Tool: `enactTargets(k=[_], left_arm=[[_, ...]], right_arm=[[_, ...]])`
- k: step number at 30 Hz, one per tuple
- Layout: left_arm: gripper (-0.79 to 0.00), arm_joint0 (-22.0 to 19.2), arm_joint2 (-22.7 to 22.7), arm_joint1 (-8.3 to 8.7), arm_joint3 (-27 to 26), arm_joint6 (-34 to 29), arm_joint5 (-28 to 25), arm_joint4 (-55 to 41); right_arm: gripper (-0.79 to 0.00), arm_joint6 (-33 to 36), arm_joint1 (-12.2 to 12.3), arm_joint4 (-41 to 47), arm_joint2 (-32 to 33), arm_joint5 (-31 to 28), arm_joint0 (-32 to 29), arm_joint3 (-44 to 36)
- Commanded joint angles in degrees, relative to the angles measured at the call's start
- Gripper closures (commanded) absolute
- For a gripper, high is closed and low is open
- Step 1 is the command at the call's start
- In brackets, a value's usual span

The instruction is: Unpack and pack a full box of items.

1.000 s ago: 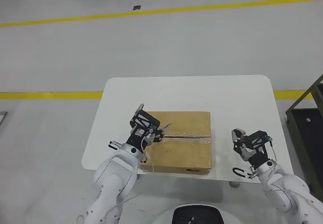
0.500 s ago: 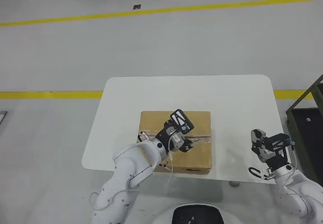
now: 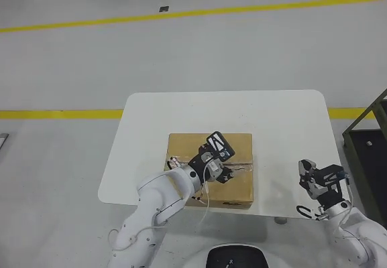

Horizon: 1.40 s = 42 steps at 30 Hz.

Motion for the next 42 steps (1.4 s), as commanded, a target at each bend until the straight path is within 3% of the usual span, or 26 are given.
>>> enactTargets(k=[1,7,11,16,17,18,19,24,37,42], left_arm=[[-0.785,0.53,0.08,-0.03,-0.10,1.69,1.07,-0.69],[-0.785,-0.16,5.19,-0.69,0.79,2.65,3.23,0.96],[-0.785,-1.24,10.19,-1.43,3.03,0.09,5.62,4.72],[-0.754,-2.56,13.31,-2.68,5.62,-5.18,11.65,2.58],[-0.767,-2.92,13.63,-2.86,6.01,-6.07,12.53,2.41],[-0.748,-3.30,13.90,-3.02,6.38,-6.79,13.31,2.55],[-0.677,-3.69,14.22,-3.16,6.73,-7.35,13.75,2.87],[-0.613,-4.87,14.66,-3.72,8.24,-8.65,15.98,2.82],[-0.680,-4.53,14.25,-4.20,10.96,-8.95,16.75,1.82],[-0.613,-3.96,13.45,-4.35,10.99,-9.37,18.77,1.21]], right_arm=[[0.000,-0.03,-0.07,-0.31,-0.27,0.06,0.20,-0.11],[0.000,-0.21,-0.19,-0.57,0.05,0.26,0.24,0.07],[0.000,-0.42,-0.25,-0.48,0.55,0.46,-0.31,0.30],[0.000,-0.56,-0.37,-0.02,0.99,0.87,-1.12,0.42],[0.000,-0.61,-0.39,0.06,1.08,0.89,-1.23,0.44],[0.000,-0.57,-0.40,0.04,1.18,0.98,-1.33,0.51],[0.000,-0.60,-0.43,0.21,1.28,1.06,-1.45,0.52],[0.000,-0.63,-0.49,0.27,1.93,1.14,-2.09,0.35],[0.000,-0.14,-0.78,-0.10,2.14,1.43,-2.83,-0.13],[0.000,-0.18,-0.88,-0.28,2.19,1.27,-3.27,-0.10]])
